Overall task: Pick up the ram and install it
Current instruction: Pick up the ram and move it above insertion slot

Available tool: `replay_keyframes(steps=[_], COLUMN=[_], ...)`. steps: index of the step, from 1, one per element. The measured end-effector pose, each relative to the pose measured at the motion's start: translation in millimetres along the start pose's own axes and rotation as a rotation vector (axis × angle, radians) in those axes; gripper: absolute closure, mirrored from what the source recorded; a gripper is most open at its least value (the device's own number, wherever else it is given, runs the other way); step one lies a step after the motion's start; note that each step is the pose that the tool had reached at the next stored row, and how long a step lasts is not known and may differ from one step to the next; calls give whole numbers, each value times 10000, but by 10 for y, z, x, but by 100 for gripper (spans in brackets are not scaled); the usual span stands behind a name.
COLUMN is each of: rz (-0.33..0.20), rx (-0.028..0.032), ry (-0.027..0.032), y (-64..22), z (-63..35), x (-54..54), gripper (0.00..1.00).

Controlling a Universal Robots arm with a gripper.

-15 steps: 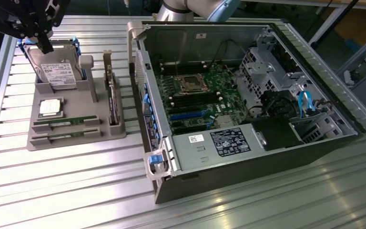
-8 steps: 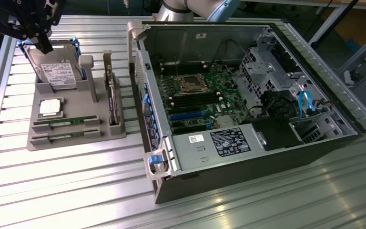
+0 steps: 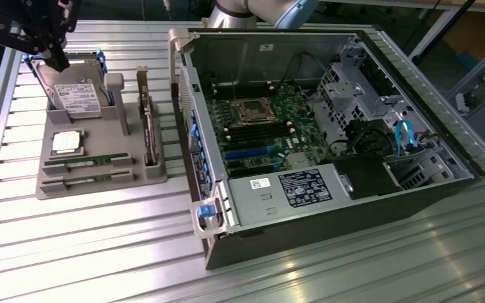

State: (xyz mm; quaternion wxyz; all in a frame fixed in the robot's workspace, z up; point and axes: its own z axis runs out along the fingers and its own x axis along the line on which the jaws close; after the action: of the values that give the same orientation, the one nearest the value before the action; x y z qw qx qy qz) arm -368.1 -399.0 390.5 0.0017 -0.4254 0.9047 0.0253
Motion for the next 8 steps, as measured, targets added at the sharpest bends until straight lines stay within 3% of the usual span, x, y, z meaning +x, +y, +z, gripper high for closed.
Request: replay_keyframes(steps=[8], rz=[-1715], rx=[-42], ry=[77], y=[0], z=[8], x=[0], gripper=[90])
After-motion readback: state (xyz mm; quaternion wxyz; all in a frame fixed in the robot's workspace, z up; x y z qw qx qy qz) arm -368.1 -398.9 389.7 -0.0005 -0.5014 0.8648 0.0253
